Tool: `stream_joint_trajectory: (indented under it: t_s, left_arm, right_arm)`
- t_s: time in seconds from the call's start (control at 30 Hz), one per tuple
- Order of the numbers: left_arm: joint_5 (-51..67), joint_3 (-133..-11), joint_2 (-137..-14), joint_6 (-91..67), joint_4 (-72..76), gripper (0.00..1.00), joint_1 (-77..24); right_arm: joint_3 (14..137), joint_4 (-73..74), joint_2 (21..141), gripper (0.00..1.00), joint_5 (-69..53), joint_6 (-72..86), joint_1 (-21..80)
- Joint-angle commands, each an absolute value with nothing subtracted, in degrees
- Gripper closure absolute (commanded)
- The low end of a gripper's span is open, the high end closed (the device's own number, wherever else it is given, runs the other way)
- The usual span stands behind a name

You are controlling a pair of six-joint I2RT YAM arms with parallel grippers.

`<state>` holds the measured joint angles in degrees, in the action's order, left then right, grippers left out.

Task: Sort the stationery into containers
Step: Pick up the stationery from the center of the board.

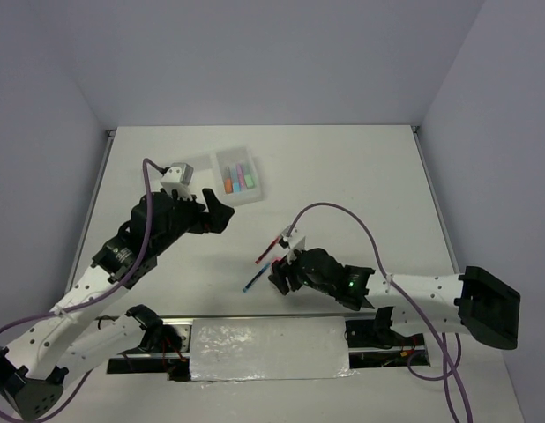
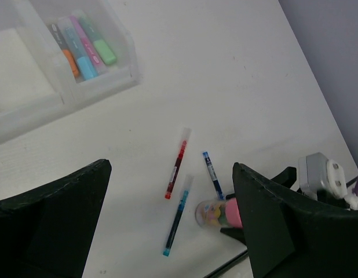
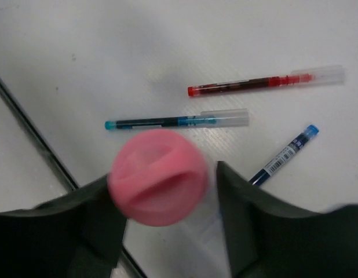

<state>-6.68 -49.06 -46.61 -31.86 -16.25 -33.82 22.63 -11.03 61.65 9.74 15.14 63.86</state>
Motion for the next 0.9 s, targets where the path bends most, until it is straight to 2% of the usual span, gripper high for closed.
stream_joint_trajectory:
  t_s: [0.0, 0.03, 0.1, 0.13, 0.17, 0.23, 0.33, 0.47, 0.5, 0.53, 0.6, 0.87]
  left_arm:
    - [-2.9, -47.6, -46.7, -30.9, -15.0, 0.01, -34.0]
    - [-2.0, -47.0, -46.8, -31.0, -14.8, 0.01, -34.1]
    - [2.5, -45.1, -46.8, -31.3, -12.5, 0.01, -34.1]
    - [4.1, -43.2, -46.4, -31.5, -11.4, 0.01, -34.3]
    - [5.3, -42.1, -46.2, -31.9, -10.4, 0.01, -34.5]
    - [9.8, -38.6, -45.1, -31.8, -6.2, 0.01, -35.2]
    - [18.1, -35.1, -43.7, -31.6, 0.6, 0.01, -37.8]
    - [20.5, -31.8, -42.4, -28.6, 7.6, 0.01, -43.7]
    - [20.6, -31.6, -42.2, -27.8, 8.3, 0.01, -45.6]
    - [20.6, -31.0, -41.8, -26.2, 9.0, 0.01, -46.5]
    - [20.7, -30.6, -41.3, -25.1, 9.9, 0.01, -48.5]
    - [23.0, -32.0, -44.9, -24.8, 12.3, 0.01, -50.7]
  right_arm:
    - [25.1, -17.3, 63.9, 0.43, 20.2, 19.1, 64.6]
    - [25.3, -17.2, 63.8, 0.52, 22.0, 19.7, 64.7]
    - [24.5, -18.8, 62.3, 0.58, 22.6, 19.3, 65.5]
    - [24.2, -19.4, 61.5, 0.72, 23.2, 19.2, 65.7]
    - [23.8, -19.7, 60.7, 0.81, 22.9, 19.2, 65.7]
    - [24.3, -17.3, 57.2, 0.87, 21.3, 19.5, 65.7]
    - [30.8, -5.0, 54.0, 0.86, 12.7, 21.4, 63.9]
    - [40.4, 8.9, 52.7, 0.82, -1.3, 25.1, 56.9]
    - [41.3, 11.5, 52.9, 0.82, -11.8, 26.4, 54.1]
    - [41.7, 11.7, 53.0, 0.83, -17.0, 26.6, 50.1]
    - [41.9, 10.6, 52.0, 0.89, -24.4, 27.2, 49.0]
    - [40.7, 0.6, 49.5, 0.88, -36.8, 30.0, 48.8]
